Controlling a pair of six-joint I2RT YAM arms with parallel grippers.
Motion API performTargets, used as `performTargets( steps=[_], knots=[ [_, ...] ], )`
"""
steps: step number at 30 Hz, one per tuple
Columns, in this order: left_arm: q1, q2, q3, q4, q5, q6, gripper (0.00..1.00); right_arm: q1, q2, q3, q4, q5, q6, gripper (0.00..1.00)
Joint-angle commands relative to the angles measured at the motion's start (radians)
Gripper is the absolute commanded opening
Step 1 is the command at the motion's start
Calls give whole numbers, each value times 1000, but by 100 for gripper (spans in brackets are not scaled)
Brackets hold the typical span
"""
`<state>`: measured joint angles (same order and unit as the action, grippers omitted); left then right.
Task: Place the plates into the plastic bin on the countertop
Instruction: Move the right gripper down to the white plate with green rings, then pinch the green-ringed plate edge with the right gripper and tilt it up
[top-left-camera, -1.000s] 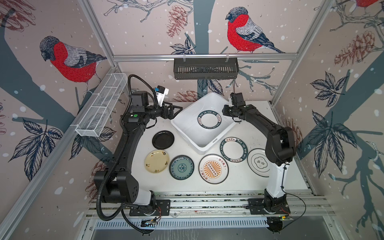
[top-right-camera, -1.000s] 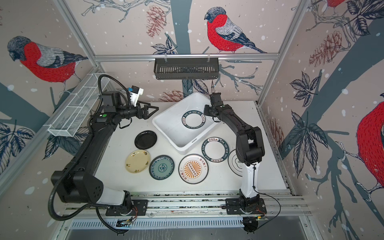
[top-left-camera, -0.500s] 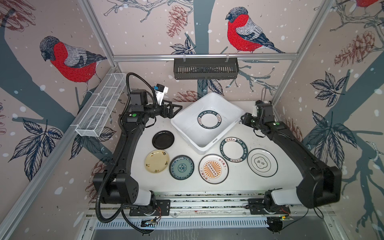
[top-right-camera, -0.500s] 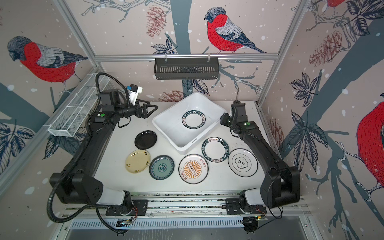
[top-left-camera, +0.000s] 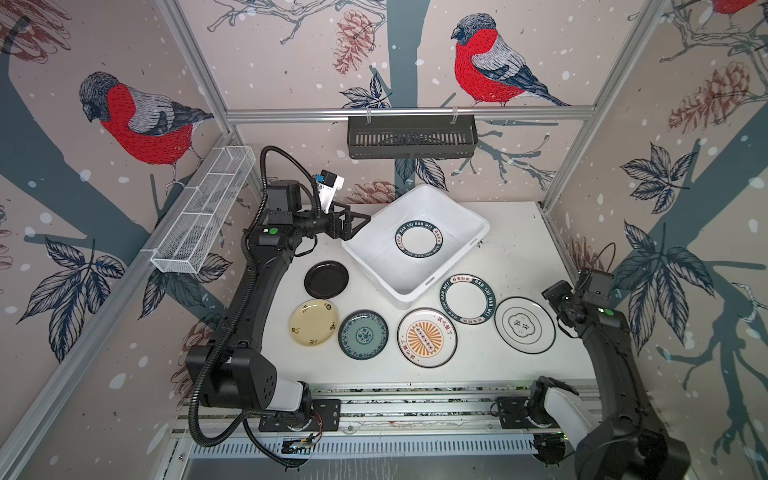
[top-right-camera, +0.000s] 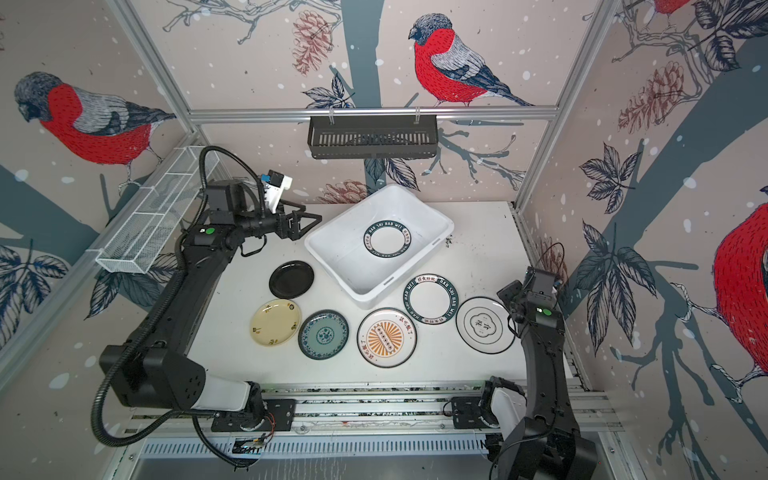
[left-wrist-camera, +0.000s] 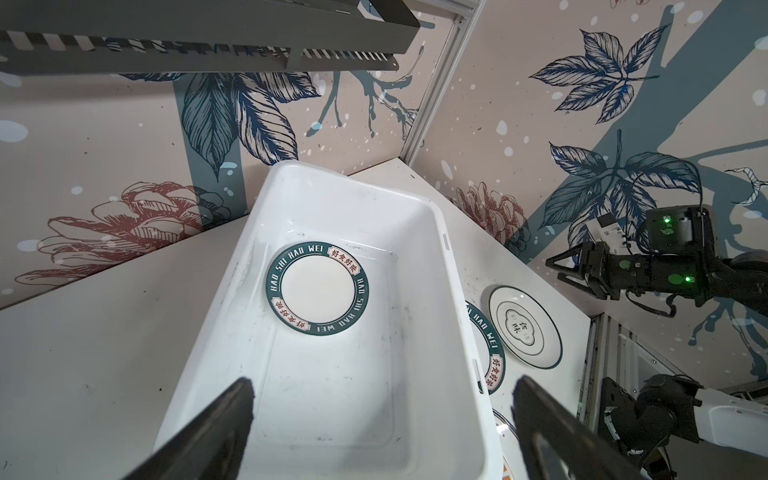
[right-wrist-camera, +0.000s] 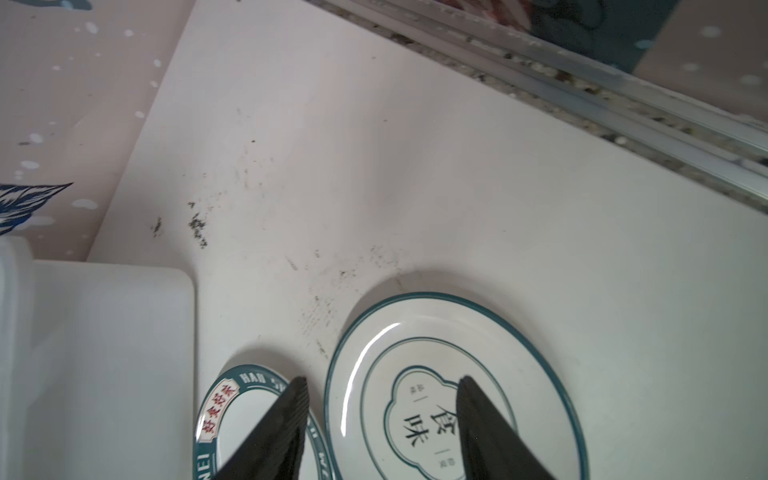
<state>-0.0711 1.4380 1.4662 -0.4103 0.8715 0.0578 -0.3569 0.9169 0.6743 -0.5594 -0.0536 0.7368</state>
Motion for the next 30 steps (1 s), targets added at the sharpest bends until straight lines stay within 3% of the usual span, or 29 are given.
performTargets(
  steps=[1, 6, 18, 30],
  knots=[
    [-9, 2, -4, -7, 29, 40, 96, -55, -30, -26, -103, 17, -7, 59],
    [-19, 19, 6, -4, 38, 40, 96, -128, -75, -88, -131, -44, -13, 61],
    [-49, 30, 5, 5, 42, 52, 96, -150, -57, -154, -177, -139, 79, 61],
    [-54, 35, 2, 10, 65, 64, 96, -151, -46, -185, -222, -153, 125, 61]
  ],
)
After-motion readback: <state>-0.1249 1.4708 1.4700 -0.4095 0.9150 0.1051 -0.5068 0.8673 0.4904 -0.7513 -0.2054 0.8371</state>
